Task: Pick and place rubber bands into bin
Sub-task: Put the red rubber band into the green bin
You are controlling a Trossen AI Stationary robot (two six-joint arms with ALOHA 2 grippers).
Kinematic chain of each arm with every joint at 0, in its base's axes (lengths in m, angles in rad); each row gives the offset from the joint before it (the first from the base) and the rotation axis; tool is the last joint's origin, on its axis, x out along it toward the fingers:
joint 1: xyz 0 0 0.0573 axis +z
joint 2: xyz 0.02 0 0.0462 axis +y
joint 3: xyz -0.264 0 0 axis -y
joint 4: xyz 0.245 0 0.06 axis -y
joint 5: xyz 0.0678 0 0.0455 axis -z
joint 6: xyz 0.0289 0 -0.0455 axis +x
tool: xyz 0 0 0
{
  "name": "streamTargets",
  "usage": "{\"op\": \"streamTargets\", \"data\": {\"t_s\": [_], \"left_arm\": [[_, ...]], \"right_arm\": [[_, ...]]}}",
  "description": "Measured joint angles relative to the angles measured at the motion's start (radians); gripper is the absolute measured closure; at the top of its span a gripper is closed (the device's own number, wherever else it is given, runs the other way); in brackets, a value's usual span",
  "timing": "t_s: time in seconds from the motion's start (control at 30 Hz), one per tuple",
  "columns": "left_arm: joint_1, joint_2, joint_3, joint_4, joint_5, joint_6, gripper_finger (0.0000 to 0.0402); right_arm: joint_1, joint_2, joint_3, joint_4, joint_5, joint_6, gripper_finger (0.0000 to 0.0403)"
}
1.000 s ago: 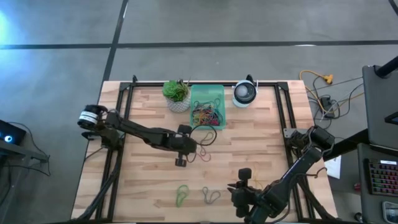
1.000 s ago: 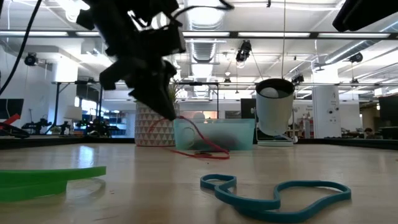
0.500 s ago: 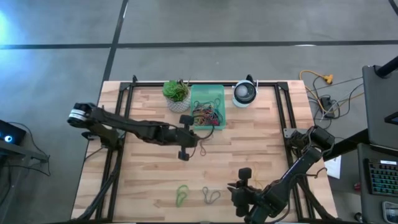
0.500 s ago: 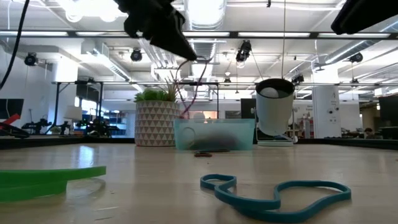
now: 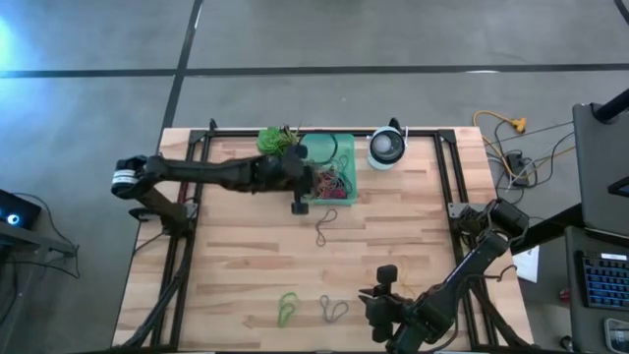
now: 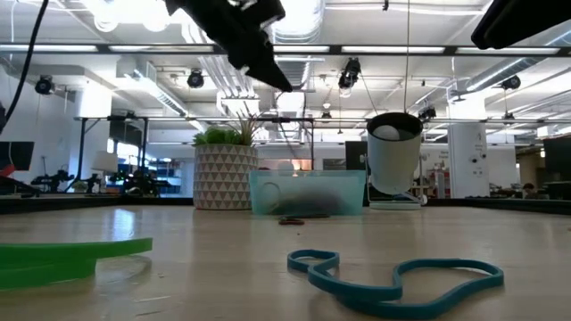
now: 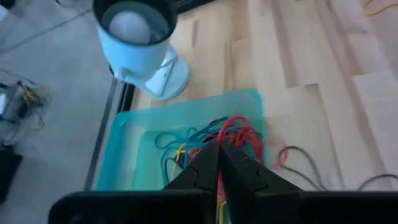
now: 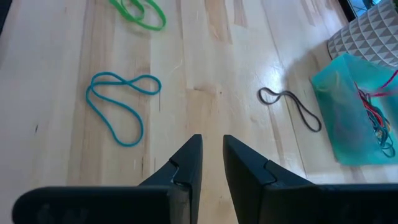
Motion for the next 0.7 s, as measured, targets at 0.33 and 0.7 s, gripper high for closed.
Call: {"op": "streamTargets", "data": {"t_s": [0.33, 0.7], "left_arm": [[0.143, 0.09, -0.004, 0.075, 0.119, -0.001, 0.0402], [0.176, 0.182, -0.005, 0.093, 0.132, -0.055, 0.0401]], "right_arm": [[0.0, 0.0, -0.001, 0.003, 0.0, 0.0, 0.0344], [0.0, -0.001, -0.012, 0.008, 0.0, 0.0, 0.0344]]}}
